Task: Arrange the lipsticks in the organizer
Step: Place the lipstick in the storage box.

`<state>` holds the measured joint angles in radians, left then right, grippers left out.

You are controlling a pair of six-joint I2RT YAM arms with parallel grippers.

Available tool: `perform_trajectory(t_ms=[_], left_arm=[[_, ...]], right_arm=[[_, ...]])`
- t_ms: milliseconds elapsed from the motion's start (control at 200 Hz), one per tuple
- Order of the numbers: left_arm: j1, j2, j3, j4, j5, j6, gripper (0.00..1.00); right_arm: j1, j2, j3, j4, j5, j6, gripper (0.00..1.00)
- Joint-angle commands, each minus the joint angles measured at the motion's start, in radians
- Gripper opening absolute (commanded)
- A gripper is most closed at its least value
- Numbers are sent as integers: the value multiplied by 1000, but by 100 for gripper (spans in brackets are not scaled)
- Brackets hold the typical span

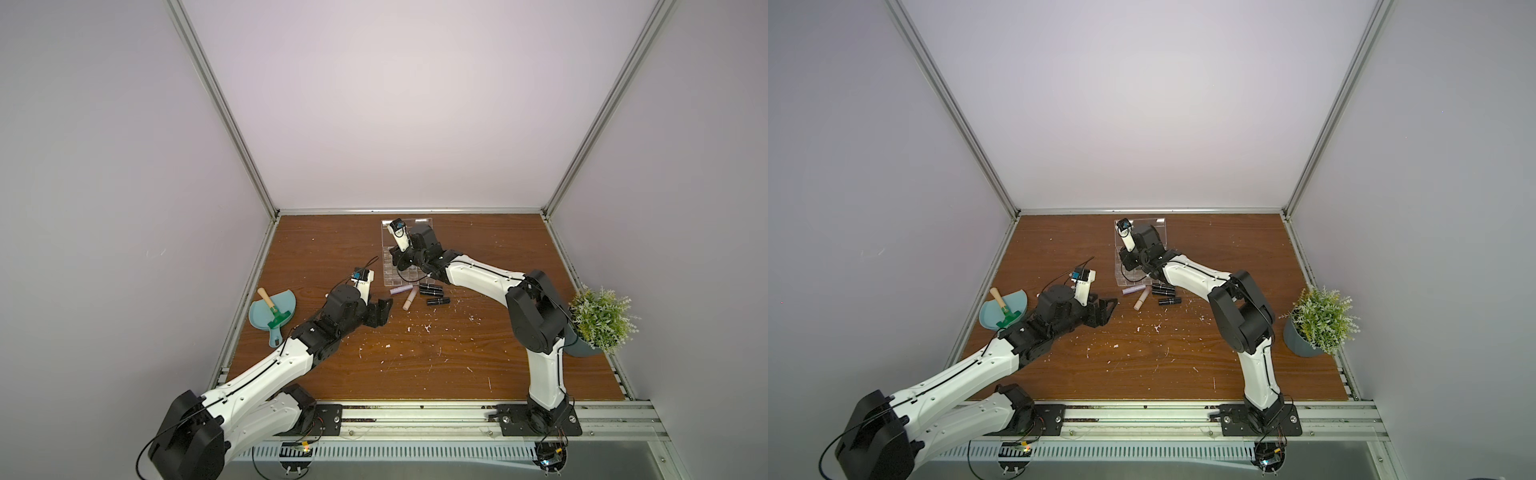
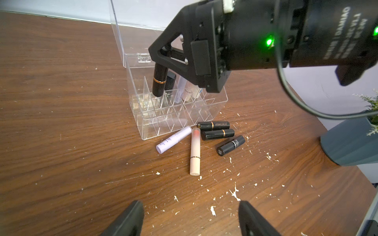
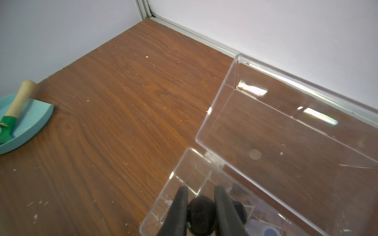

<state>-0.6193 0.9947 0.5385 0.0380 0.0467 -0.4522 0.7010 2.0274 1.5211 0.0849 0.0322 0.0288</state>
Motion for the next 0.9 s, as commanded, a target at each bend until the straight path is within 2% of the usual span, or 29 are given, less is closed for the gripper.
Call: perform_trajectory(t_ms=[0,170,655,816,896], left_arm=[[13,-11,-4,-20,-8,12,77],[13,-11,-3,-27,-10,14,77],[14,13,-5,-12,-2,20,77],[13,21,0,-12,5,21,77],[13,22,5,-15,7,22,77]], right_arm=[[3,-10,55,35,64,-44,14],[3,8,59,62,97,-63,14],[2,71,66,98,72,-51,17],[1,63,32,111,67,-40,21],[2,53,17,114,67,-35,27]])
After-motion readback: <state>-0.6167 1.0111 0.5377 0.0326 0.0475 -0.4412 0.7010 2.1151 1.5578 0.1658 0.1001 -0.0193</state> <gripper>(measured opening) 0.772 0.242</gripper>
